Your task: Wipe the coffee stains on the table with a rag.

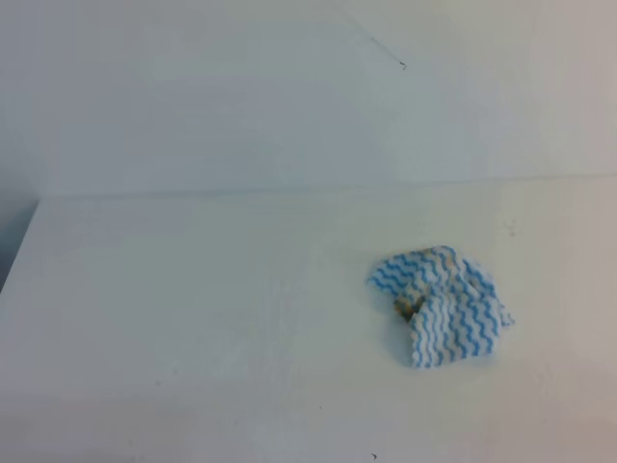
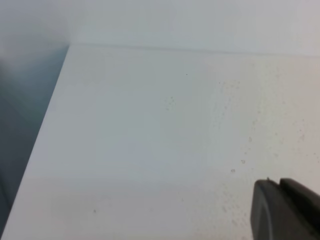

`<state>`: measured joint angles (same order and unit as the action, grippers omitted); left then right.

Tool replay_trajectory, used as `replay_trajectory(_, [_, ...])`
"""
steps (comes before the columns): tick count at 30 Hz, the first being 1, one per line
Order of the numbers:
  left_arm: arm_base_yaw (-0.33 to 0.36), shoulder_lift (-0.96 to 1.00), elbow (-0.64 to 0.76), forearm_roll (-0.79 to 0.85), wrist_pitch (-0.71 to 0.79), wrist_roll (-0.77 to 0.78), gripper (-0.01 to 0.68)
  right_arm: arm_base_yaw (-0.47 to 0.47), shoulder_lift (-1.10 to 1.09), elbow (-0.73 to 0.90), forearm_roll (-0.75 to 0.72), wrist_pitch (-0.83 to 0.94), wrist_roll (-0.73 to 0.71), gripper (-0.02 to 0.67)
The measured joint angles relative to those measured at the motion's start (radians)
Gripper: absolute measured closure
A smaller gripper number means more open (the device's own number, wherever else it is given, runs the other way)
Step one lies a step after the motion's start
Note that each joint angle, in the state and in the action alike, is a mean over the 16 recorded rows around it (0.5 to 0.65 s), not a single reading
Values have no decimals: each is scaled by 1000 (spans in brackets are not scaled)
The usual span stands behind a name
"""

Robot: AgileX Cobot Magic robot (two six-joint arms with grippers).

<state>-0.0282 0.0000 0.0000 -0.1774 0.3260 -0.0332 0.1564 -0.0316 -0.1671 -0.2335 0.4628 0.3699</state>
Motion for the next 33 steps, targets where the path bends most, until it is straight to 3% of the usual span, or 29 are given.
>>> replay_trajectory(17, [0, 0, 0, 0, 0, 0, 673, -144, 0, 115, 99, -157, -267, 652])
replay_trajectory(33, [0, 0, 0, 0, 0, 2, 673, -152, -2, 201, 150, -183, -313, 652])
